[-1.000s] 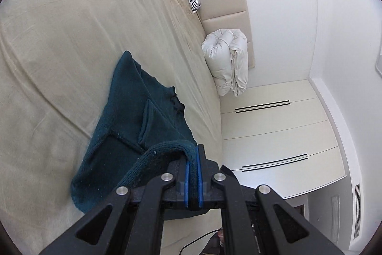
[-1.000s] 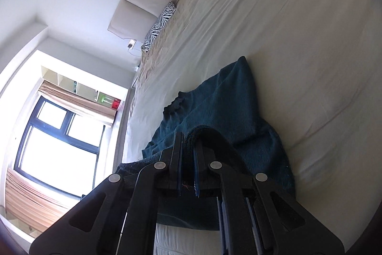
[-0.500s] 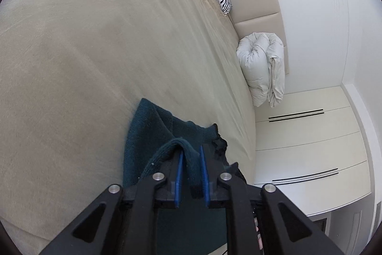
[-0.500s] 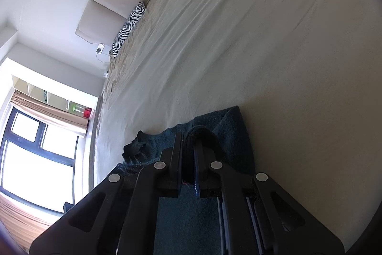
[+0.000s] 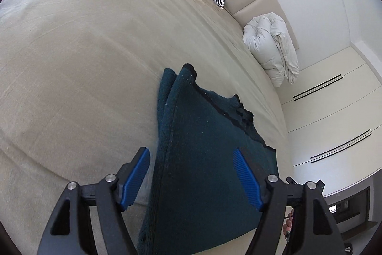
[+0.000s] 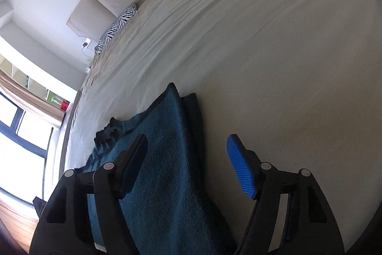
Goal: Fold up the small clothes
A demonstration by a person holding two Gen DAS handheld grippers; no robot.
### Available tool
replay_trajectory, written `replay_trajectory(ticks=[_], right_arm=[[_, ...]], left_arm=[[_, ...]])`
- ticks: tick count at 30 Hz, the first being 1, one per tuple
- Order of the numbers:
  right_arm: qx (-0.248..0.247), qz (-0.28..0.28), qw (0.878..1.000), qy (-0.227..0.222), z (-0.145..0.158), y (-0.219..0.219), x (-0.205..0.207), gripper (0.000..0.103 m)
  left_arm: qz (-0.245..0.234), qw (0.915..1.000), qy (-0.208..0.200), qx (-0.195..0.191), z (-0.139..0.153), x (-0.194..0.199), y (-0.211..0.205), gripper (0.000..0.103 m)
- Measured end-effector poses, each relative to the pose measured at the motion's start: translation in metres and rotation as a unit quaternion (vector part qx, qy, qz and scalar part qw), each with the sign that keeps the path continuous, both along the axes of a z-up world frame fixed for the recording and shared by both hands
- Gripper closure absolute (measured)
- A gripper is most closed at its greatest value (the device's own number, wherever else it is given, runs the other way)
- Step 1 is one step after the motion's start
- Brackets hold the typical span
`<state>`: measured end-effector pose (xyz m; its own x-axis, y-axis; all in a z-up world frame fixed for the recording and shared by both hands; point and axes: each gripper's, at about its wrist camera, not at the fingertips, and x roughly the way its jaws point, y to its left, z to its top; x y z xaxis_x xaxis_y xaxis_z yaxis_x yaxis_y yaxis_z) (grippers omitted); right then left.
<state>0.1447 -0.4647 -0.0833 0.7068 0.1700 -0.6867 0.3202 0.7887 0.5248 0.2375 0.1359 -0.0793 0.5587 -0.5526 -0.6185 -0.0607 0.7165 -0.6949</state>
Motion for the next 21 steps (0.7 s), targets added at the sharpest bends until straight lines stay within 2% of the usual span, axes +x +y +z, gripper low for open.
replay_trajectory(ticks=[2, 5, 9, 14, 17, 21], right_arm=[[-0.034, 0.023, 0.999, 0.018, -0.004, 0.018, -0.014, 0.055], [-0.084, 0.052, 0.995, 0.034, -0.009, 0.044, -0.032, 0.061], [-0.112, 0.063, 0.991, 0.038, -0.016, 0.056, -0.049, 0.064], [-0.162, 0.065, 0.983, 0.052, -0.019, 0.067, -0.053, 0.085], [-0.177, 0.067, 0.981, 0.051, -0.017, 0.07, -0.057, 0.094], [-0.171, 0.049, 0.983, 0.045, -0.008, 0.057, -0.069, 0.095]], left_arm=[[-0.001, 0.9997, -0.004, 0.026, -0.004, -0.012, -0.005, 0.03], [-0.008, 0.9983, -0.004, 0.057, -0.01, -0.027, -0.013, 0.035], [-0.028, 0.9951, -0.01, 0.095, -0.016, -0.039, -0.024, 0.052], [-0.021, 0.9907, -0.017, 0.133, -0.018, -0.048, -0.029, 0.071], [-0.016, 0.9898, -0.018, 0.141, -0.02, -0.05, -0.028, 0.081], [-0.02, 0.9861, -0.026, 0.163, -0.015, -0.053, -0.031, 0.088]])
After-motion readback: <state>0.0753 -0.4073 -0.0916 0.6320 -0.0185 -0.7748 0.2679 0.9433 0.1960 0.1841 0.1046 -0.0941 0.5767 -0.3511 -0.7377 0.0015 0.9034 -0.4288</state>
